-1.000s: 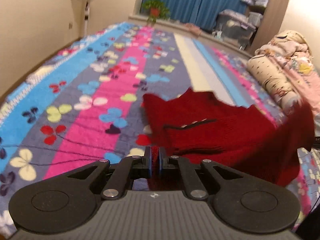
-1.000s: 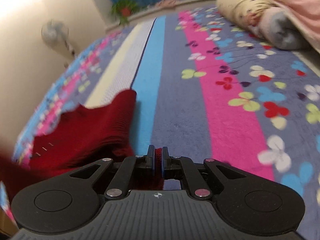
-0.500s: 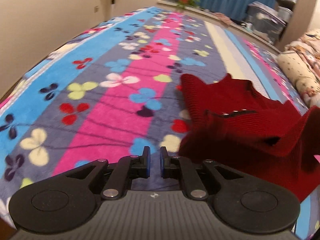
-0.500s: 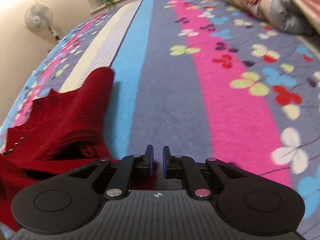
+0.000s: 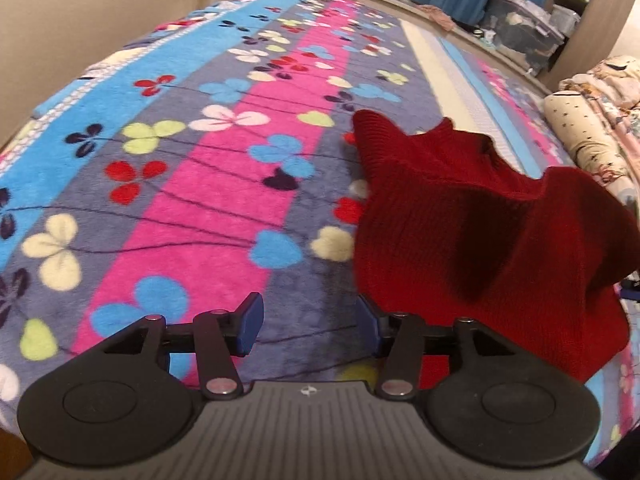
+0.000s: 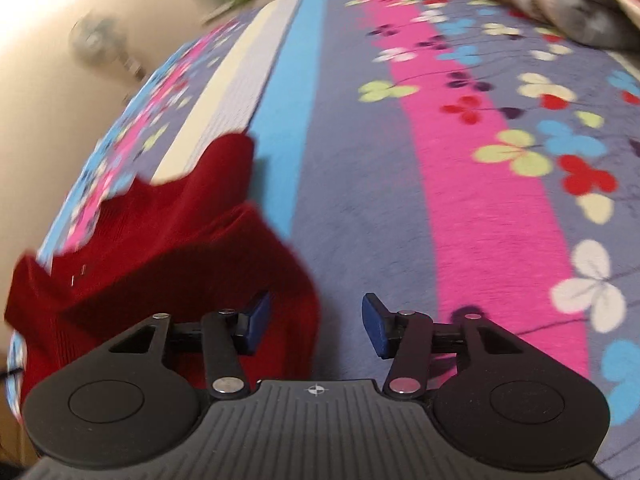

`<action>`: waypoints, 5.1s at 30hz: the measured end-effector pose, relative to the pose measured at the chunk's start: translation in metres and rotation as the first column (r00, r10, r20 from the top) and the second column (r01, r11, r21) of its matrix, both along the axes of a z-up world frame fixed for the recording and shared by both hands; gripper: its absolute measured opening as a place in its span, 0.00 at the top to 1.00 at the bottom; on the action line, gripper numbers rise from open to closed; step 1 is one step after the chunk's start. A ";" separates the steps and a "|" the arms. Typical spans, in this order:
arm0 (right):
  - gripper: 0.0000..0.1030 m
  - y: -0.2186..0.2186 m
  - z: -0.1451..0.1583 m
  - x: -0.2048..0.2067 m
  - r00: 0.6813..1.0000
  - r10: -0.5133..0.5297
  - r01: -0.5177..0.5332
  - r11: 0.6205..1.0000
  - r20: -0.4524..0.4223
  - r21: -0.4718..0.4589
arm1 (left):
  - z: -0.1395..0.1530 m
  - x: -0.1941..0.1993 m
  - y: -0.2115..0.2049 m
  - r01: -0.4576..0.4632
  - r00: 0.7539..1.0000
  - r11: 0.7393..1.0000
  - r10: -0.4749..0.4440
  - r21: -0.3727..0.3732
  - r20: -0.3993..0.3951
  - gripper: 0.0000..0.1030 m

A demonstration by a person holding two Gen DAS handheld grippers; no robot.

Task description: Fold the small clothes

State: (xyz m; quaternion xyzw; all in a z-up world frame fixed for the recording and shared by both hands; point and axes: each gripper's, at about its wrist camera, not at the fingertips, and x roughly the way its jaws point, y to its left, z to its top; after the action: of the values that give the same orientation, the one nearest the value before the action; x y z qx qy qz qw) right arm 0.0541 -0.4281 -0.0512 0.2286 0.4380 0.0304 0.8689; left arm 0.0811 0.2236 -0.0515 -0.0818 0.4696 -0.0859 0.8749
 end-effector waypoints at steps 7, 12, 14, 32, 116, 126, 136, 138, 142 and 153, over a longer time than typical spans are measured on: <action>0.46 0.022 -0.013 0.013 0.997 0.062 -0.062 0.998 -0.055 0.000 | 0.003 0.014 -0.031 0.065 0.998 0.997 -0.064 -0.042 0.029 0.33; 0.45 0.028 -0.022 0.015 0.996 0.054 -0.055 0.998 -0.069 -0.008 | -0.006 0.026 -0.054 0.116 0.993 0.993 -0.116 0.035 0.014 0.33; 0.64 0.030 -0.020 0.014 0.996 0.070 -0.071 0.998 -0.049 -0.003 | -0.008 0.029 -0.058 0.121 0.992 0.991 -0.122 0.048 0.019 0.34; 0.90 0.041 0.057 -0.013 0.937 0.058 -0.015 0.992 0.345 -0.125 | 0.043 0.011 -0.058 -0.033 0.927 0.969 -0.062 0.244 0.371 0.96; 0.63 0.038 0.002 0.054 0.991 -0.104 0.106 0.994 0.084 -0.023 | -0.012 0.085 -0.060 -0.022 1.000 0.999 0.022 0.027 0.018 0.31; 0.47 0.024 0.005 0.044 0.991 -0.126 0.124 0.991 0.040 0.050 | -0.018 0.054 -0.043 -0.088 0.991 0.994 0.081 -0.059 -0.105 0.24; 0.89 0.041 0.002 0.031 0.998 0.051 -0.053 0.998 0.038 0.036 | 0.002 0.009 -0.052 -0.115 0.993 0.993 0.115 0.005 -0.032 0.23; 0.89 0.031 0.009 0.023 0.999 0.001 -0.004 0.998 0.051 0.061 | 0.009 -0.003 -0.054 -0.124 0.992 0.992 0.124 0.007 0.002 0.23; 0.90 0.016 0.013 0.011 0.998 -0.043 0.039 0.995 0.036 0.097 | 0.023 -0.024 -0.067 -0.114 0.989 0.990 0.105 0.083 0.107 0.22; 0.85 0.039 -0.019 0.010 0.995 0.062 -0.066 0.996 -0.078 -0.057 | 0.016 -0.066 -0.091 -0.241 0.968 0.970 0.239 0.013 0.081 0.21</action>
State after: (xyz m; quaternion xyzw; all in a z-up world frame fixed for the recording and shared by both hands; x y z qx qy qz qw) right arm 0.0639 -0.3891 -0.0704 0.1896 0.4787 0.0365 0.8565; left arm 0.0155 0.1323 -0.0352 -0.1247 0.4225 0.0227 0.8974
